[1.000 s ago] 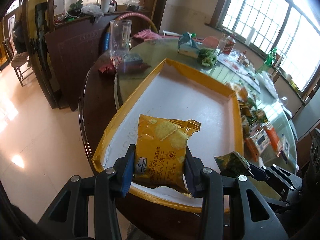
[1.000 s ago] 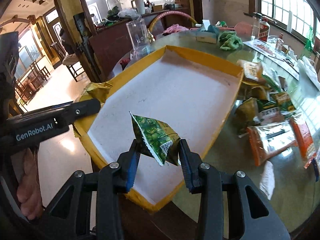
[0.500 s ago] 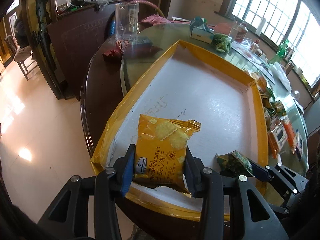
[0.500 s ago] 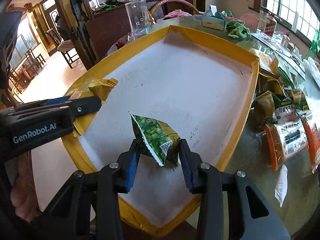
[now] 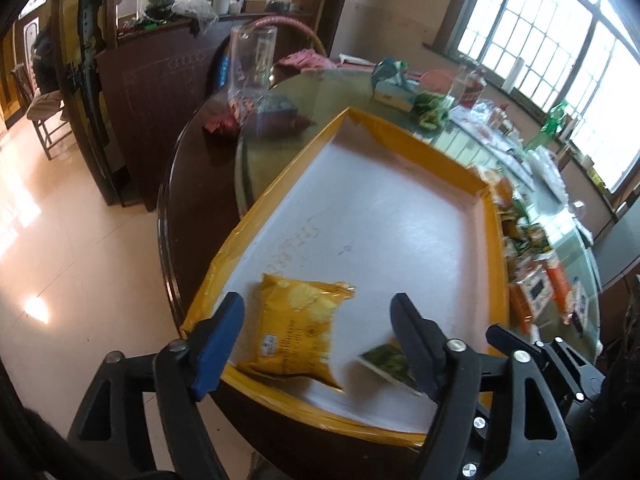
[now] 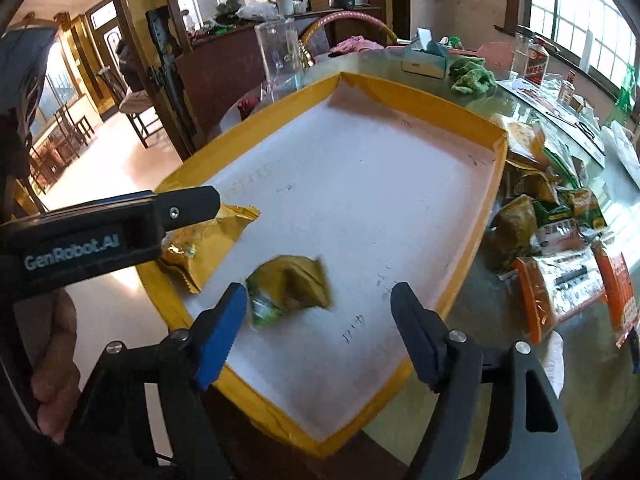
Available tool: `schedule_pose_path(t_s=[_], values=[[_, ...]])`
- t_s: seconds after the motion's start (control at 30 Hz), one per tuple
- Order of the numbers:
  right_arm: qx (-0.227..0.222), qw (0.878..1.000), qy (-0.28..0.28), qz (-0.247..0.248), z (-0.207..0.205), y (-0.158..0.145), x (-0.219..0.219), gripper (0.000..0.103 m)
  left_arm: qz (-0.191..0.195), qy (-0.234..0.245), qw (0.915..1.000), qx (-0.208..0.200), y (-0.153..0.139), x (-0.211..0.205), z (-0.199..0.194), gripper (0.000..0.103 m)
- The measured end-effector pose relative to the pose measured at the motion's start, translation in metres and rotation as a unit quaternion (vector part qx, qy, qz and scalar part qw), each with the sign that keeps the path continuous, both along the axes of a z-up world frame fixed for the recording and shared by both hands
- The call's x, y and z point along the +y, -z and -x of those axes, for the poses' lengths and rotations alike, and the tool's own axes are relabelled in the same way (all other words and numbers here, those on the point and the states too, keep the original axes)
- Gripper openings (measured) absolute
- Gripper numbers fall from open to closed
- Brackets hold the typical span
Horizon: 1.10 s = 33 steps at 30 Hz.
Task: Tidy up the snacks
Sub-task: 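Carry both bags over the tray and open both tools to drop them, then grasp the clear cracker pack with the left tool while the right tool grasps the orange cracker pack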
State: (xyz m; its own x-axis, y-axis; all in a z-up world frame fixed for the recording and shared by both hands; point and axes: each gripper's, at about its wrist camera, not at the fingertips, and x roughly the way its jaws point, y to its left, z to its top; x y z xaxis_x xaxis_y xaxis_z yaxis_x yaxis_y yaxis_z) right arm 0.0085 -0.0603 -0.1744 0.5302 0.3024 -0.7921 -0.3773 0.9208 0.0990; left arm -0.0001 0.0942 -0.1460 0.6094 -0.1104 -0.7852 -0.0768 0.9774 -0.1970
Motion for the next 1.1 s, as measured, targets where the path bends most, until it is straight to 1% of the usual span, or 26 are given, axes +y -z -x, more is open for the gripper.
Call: schedule_pose_path(t_s=[0.03,0.13,0.27,0.37,0.4,0.43,0.53,0.63,0.77,0.87,0.97,1.03,1.1], values=[[-0.003,1.0,0.002,-0.004,0.002,-0.002,-0.003,0.078,0.004,0.002,1.0,-0.005,-0.003,-0.002,0.002,0.078],[-0.005,1.0,0.008,-0.021,0.008,-0.007,-0.015,0.08,0.003,0.007,0.9999,-0.013,-0.011,-0.012,0.007,0.078],[-0.003,0.999,0.017,-0.052,0.017,-0.011,-0.038,0.081,-0.019,0.015,0.9995,-0.021,-0.019,-0.032,0.013,0.078],[-0.003,0.997,0.028,-0.076,0.024,-0.012,-0.06,0.081,-0.026,0.026,0.9989,-0.029,-0.024,-0.047,0.019,0.078],[-0.005,0.996,0.034,-0.082,0.026,-0.012,-0.066,0.081,-0.029,0.029,0.9987,-0.031,-0.025,-0.053,0.021,0.078],[-0.016,0.994,0.043,-0.095,0.031,-0.013,-0.079,0.081,-0.034,0.034,0.9983,-0.032,-0.026,-0.061,0.022,0.078],[-0.023,0.993,0.054,-0.102,0.041,-0.012,-0.102,0.081,-0.05,0.057,0.9964,-0.039,-0.029,-0.085,0.028,0.078],[-0.017,0.991,0.066,-0.119,0.05,-0.009,-0.136,0.081,-0.064,0.086,0.9933,-0.043,-0.031,-0.111,0.033,0.078],[-0.008,0.986,0.09,-0.138,0.058,-0.006,-0.176,0.081,-0.065,0.122,0.9898,-0.032,-0.029,-0.141,0.031,0.078],[-0.007,0.983,0.116,-0.141,0.065,-0.003,-0.209,0.081,-0.068,0.154,0.9852,-0.033,-0.027,-0.166,0.029,0.078],[-0.007,0.98,0.142,-0.141,0.067,-0.001,-0.235,0.081,-0.076,0.193,0.9778,-0.027,-0.021,-0.192,0.019,0.078],[-0.007,0.977,0.155,-0.148,0.068,0.0,-0.25,0.081,-0.079,0.226,0.9709,-0.011,-0.012,-0.212,0.005,0.078],[-0.009,0.975,0.167,-0.147,0.067,0.0,-0.261,0.081,-0.097,0.259,0.9609,-0.001,-0.002,-0.234,-0.012,0.078]])
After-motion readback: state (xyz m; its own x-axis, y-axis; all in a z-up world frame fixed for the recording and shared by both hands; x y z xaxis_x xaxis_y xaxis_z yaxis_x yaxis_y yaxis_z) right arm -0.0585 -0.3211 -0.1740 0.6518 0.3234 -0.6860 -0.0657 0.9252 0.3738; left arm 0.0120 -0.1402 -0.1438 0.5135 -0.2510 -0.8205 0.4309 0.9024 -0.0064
